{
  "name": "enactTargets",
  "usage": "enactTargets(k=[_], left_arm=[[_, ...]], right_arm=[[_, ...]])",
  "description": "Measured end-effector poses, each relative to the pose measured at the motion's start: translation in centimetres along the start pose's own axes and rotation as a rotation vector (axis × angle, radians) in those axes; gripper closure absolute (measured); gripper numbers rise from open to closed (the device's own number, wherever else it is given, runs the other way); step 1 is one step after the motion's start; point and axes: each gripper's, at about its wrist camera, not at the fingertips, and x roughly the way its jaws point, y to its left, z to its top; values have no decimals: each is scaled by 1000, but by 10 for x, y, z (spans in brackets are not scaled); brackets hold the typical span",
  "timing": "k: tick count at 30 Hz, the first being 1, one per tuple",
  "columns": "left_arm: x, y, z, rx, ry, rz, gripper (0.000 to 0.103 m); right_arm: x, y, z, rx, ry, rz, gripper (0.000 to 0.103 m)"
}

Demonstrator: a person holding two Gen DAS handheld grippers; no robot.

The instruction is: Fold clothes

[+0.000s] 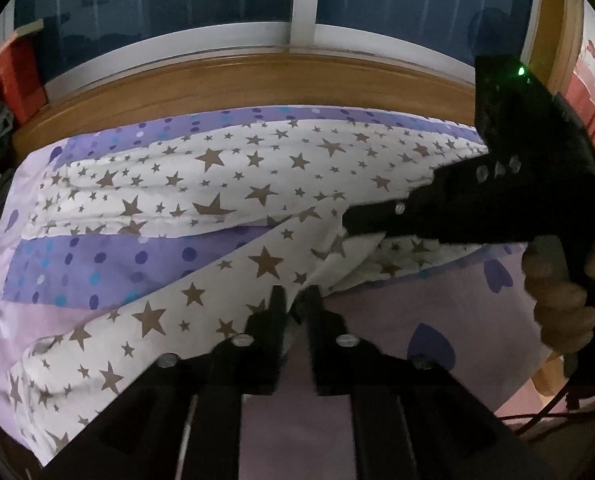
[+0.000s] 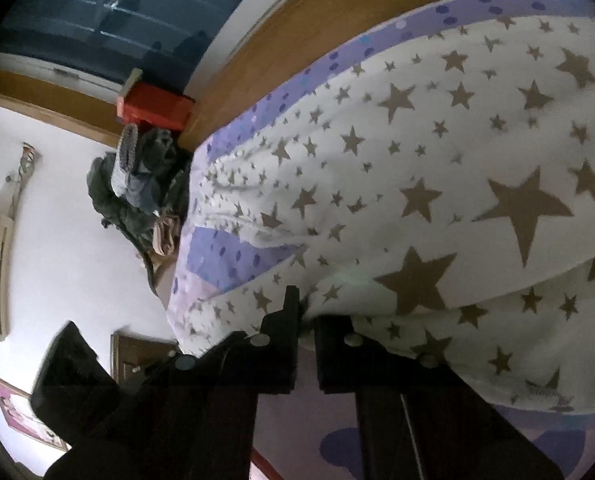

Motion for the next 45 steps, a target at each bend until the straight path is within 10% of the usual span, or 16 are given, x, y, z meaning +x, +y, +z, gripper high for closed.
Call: enactTargets(k=[12,14,25,38,41,45], left_arm=[[7,16,-20,-16,28,202,72],[1,26,-22,-45,18,221,87],[-33,105,75,-79,-12,-39,95],[80,184,118,0,162,-155,95],[98,200,115,-49,186,-172,87],[100,209,117,-77,192,-242,86]], right_arm=[[-6,14,23,-30,-7,60,98],[-7,15,26,-39,-12,44,98],[-20,54,63,-215,-214,-104,98],[76,18,124,-98,-214,-347,95],[73,26,122,-82,-215,-374,86],[57,49,101,-106,-255,-434,50]])
